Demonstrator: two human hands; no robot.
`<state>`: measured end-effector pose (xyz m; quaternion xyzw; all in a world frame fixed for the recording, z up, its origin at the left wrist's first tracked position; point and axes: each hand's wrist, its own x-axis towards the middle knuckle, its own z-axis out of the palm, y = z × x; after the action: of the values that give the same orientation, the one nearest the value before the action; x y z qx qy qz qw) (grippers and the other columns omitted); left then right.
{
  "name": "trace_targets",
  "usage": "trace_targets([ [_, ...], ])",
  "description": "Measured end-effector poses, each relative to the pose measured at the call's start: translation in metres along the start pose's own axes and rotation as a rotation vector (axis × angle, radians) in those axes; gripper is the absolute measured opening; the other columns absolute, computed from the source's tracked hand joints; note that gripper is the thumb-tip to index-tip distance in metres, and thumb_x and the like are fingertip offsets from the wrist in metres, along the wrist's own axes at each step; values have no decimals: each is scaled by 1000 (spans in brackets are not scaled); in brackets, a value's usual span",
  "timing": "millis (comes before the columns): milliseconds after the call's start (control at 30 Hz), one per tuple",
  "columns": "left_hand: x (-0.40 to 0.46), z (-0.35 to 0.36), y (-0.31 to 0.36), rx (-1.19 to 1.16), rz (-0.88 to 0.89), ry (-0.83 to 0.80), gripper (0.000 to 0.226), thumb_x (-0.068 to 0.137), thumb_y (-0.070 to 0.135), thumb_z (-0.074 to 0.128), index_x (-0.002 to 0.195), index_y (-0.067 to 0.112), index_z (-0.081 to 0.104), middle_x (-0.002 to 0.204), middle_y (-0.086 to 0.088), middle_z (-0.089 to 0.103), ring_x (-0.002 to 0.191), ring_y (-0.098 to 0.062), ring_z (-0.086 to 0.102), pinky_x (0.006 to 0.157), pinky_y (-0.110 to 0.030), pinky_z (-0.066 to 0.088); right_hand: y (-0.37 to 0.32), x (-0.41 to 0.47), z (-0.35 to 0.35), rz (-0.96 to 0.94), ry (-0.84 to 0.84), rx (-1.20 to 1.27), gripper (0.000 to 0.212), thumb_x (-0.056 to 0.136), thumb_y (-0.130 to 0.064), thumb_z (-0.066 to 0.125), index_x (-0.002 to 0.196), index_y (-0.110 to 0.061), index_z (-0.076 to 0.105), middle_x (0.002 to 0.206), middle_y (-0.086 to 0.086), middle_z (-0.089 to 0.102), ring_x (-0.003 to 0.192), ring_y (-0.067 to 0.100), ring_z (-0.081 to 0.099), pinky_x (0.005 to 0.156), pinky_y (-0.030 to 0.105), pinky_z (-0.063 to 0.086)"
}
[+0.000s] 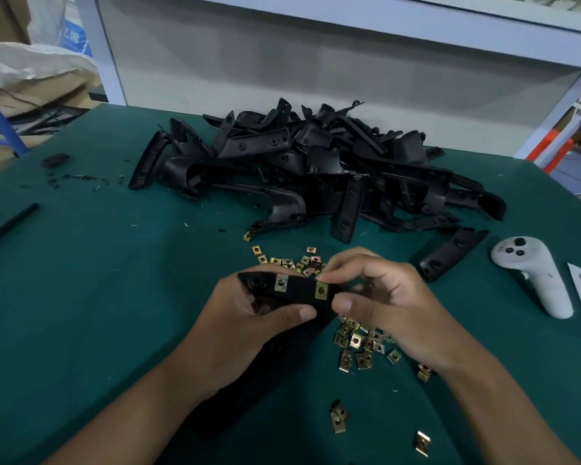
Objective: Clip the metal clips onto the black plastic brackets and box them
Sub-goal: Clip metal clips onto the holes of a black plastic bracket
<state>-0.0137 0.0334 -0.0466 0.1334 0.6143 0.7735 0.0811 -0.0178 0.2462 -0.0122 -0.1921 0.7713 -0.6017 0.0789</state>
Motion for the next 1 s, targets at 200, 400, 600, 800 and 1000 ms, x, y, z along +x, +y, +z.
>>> trace_targets([
  [200, 0, 2, 0, 1, 33, 37, 22, 69, 11, 83, 91, 11, 76, 90, -4, 78, 84, -10, 74, 73, -15, 54, 5, 0, 5, -68, 36, -39, 26, 77, -35, 83, 102, -35, 75, 95, -14, 71, 80, -1, 61, 73, 16, 50],
  [400, 0, 0, 2, 16, 36, 68, 30, 70, 17, 89, 95, 27, 75, 93, 2, 76, 87, -10, 71, 77, -17, 54, 4, 2, 7, -73, 135, 61, 25, 81, -31, 85, 105, -32, 77, 84, -9, 73, 77, 5, 66, 70, 16, 52],
  [600, -2, -1, 1, 58, -78, -16, 42, 69, 34, 88, 107, 38, 70, 114, 2, 75, 102, -15, 73, 79, -22, 57, -5, 3, -8, -152, 319, 125, 27, 80, -22, 79, 102, -38, 78, 70, -18, 67, 67, -5, 62, 65, 9, 48],
  [800, -6, 4, 2, 44, -136, -61, 34, 75, 28, 85, 106, 35, 72, 105, -10, 76, 89, -34, 76, 61, -34, 60, -22, -2, -34, -206, 492, 195, 28, 80, -10, 73, 97, -31, 80, 85, -13, 75, 76, -2, 66, 72, 13, 51],
  [1000, -4, 8, 3, 39, -114, 62, 38, 63, 19, 79, 101, 17, 76, 90, -15, 77, 68, -29, 74, 48, -29, 56, -35, -61, -47, -172, 576, -53, 28, 76, -24, 84, 98, -38, 74, 89, -19, 70, 80, -2, 61, 73, 13, 49],
])
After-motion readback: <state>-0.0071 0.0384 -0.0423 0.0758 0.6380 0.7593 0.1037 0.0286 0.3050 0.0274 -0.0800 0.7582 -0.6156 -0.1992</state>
